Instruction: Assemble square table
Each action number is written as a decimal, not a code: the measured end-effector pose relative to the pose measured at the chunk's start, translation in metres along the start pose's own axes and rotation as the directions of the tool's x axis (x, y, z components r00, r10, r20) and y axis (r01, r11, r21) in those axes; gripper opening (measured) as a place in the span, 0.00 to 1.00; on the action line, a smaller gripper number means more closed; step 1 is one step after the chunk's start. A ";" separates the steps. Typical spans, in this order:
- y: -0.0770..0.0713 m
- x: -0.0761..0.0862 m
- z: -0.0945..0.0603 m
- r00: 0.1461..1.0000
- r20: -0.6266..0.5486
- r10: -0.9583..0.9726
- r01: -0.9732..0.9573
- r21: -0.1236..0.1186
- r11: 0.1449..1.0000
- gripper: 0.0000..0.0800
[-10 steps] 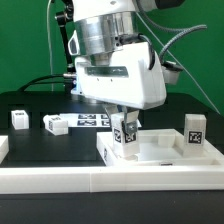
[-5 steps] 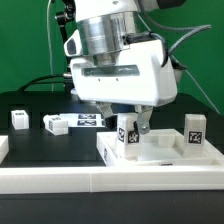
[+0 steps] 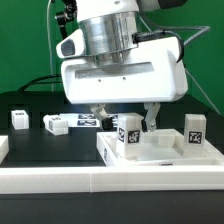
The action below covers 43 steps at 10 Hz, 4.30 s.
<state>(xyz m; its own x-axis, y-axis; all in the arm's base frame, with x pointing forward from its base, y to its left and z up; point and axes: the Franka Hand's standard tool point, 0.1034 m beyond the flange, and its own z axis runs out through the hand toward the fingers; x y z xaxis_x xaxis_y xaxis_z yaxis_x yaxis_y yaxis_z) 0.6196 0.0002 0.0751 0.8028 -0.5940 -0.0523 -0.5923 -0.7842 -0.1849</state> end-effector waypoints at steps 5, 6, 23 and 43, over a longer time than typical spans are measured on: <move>-0.005 -0.004 -0.001 0.838 0.016 -0.546 0.545 -0.075 0.835 0.81; -0.005 -0.004 -0.001 0.790 0.023 -0.613 0.613 -0.078 0.786 0.81; 0.001 -0.002 0.001 0.999 -0.032 -0.037 0.035 -0.056 0.998 0.36; -0.004 -0.006 0.000 0.917 0.021 -0.398 0.398 -0.094 0.913 0.81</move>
Offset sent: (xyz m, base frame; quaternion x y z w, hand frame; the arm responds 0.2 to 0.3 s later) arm -0.0001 0.0004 0.0086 -0.0172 -0.0001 -0.2743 0.9615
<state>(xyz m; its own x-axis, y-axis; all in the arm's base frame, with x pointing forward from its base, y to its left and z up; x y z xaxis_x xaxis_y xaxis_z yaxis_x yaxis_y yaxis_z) 0.6171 0.0064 0.0760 0.9734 -0.2292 0.0053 -0.2277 -0.9689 -0.0968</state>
